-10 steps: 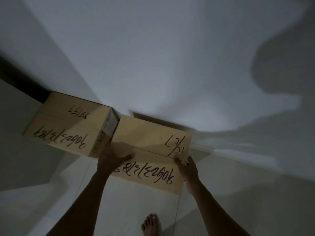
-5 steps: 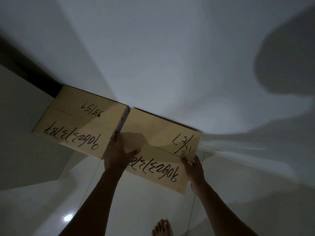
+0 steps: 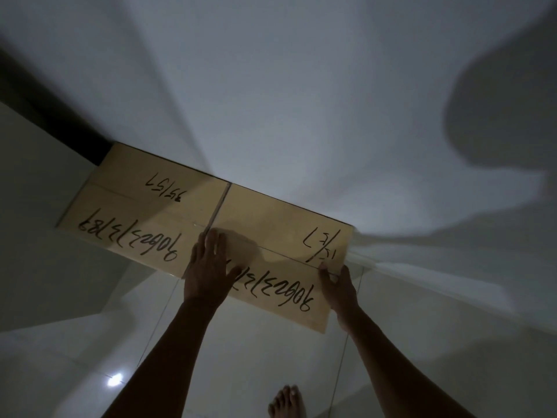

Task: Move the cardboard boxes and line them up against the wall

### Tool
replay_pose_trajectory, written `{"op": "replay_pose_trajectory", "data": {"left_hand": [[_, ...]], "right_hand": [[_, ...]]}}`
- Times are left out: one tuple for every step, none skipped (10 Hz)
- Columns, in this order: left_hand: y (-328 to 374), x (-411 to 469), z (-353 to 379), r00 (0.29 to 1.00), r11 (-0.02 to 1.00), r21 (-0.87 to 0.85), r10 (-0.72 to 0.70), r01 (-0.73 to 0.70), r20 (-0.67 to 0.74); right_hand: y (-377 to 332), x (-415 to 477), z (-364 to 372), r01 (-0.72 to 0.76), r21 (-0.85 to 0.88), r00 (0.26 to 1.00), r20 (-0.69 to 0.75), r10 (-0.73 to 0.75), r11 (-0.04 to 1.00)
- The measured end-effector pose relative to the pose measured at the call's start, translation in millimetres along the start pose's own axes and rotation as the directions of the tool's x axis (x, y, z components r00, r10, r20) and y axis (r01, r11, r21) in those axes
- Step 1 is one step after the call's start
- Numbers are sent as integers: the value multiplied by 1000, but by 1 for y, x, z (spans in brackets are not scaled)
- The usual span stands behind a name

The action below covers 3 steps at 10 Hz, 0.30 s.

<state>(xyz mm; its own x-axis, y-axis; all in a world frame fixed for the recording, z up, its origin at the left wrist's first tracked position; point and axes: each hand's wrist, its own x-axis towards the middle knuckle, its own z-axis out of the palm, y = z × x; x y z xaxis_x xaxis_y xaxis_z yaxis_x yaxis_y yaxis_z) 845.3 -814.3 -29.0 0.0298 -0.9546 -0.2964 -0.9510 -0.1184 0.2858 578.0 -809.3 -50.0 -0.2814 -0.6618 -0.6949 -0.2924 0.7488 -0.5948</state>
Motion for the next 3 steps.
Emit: {"op": "replay_pose_trajectory", "data": {"left_hand": [[-3, -2, -3, 998, 1000, 3, 17, -17, 58], [-3, -15, -20, 995, 1000, -10, -14, 15, 99], [4, -36, -47, 994, 998, -27, -47, 50, 99]], "right_hand": [[-4, 0, -1, 5, -105, 1000, 7, -4, 994], [-18, -15, -8, 51, -289, 998, -30, -63, 956], [-34, -49, -13, 190, -407, 977, -15, -215, 893]]}}
